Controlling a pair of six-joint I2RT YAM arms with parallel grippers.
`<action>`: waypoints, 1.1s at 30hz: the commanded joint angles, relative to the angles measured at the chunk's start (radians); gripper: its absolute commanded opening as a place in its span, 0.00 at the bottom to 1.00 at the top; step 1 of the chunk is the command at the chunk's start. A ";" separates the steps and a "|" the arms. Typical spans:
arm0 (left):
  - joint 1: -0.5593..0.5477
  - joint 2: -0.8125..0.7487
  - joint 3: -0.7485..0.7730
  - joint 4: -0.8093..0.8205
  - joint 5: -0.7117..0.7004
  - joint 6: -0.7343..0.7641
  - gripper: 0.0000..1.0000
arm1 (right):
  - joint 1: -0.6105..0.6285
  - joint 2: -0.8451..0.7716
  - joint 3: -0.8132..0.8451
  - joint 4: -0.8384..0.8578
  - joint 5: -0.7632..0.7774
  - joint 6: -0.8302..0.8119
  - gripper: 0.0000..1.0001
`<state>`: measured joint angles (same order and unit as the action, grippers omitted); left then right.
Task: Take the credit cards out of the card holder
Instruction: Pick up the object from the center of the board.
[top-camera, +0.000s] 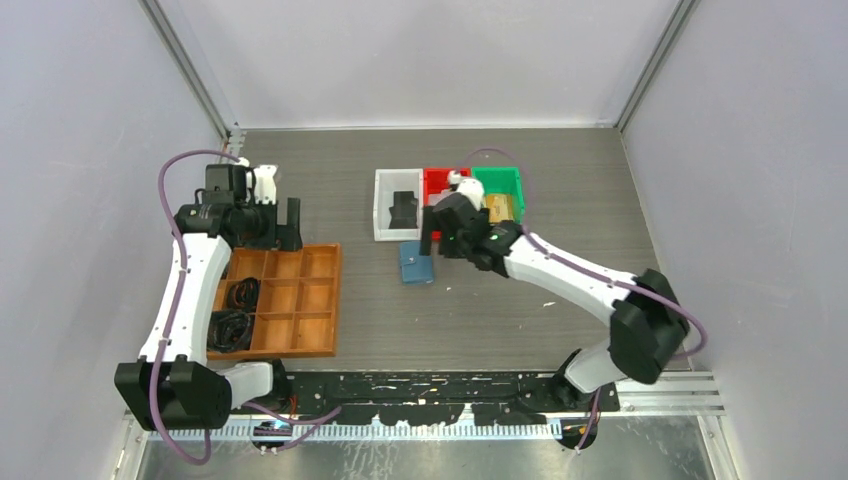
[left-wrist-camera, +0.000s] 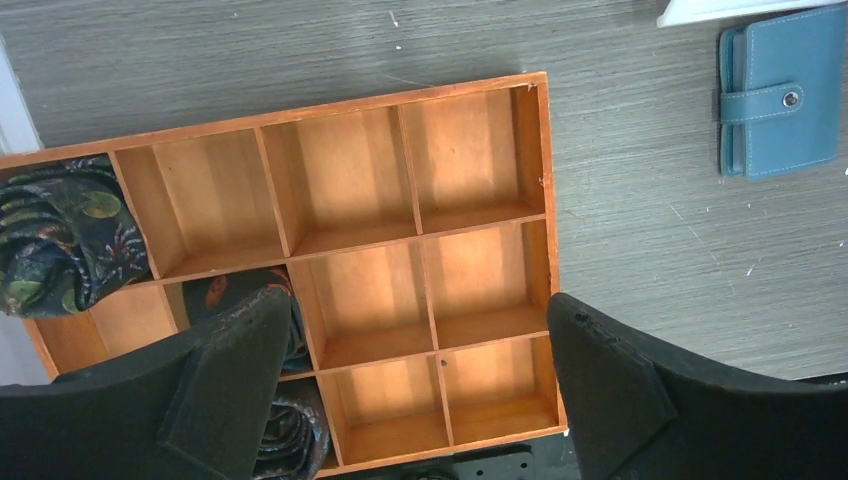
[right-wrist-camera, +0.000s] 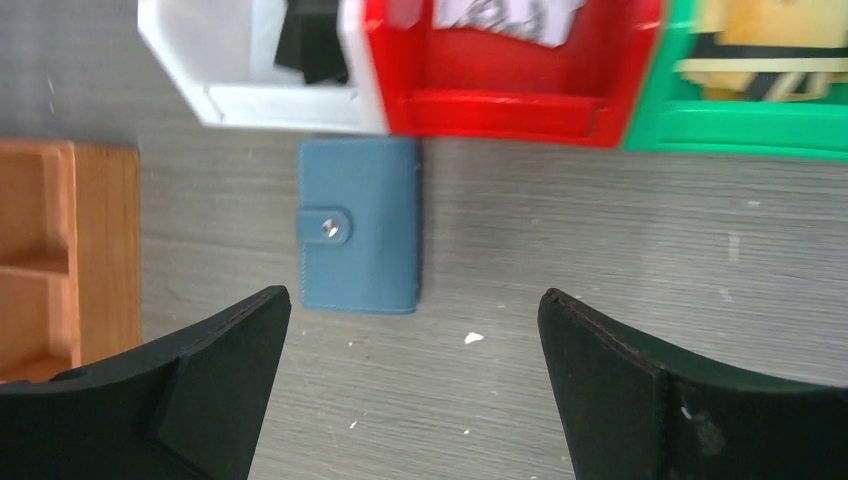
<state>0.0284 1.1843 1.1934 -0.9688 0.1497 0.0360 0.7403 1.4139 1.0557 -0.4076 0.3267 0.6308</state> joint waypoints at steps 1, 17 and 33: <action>0.004 -0.002 0.056 -0.068 0.012 -0.029 1.00 | 0.088 0.114 0.103 -0.047 0.007 -0.017 0.99; 0.004 -0.019 0.107 -0.172 0.113 -0.002 0.96 | 0.154 0.503 0.289 -0.018 0.019 -0.056 1.00; 0.002 -0.046 0.116 -0.183 0.158 -0.030 1.00 | 0.228 0.516 0.200 0.079 0.057 -0.026 0.78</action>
<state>0.0284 1.1687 1.2625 -1.1496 0.2634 0.0216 0.9436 1.9766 1.3071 -0.3782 0.3664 0.5823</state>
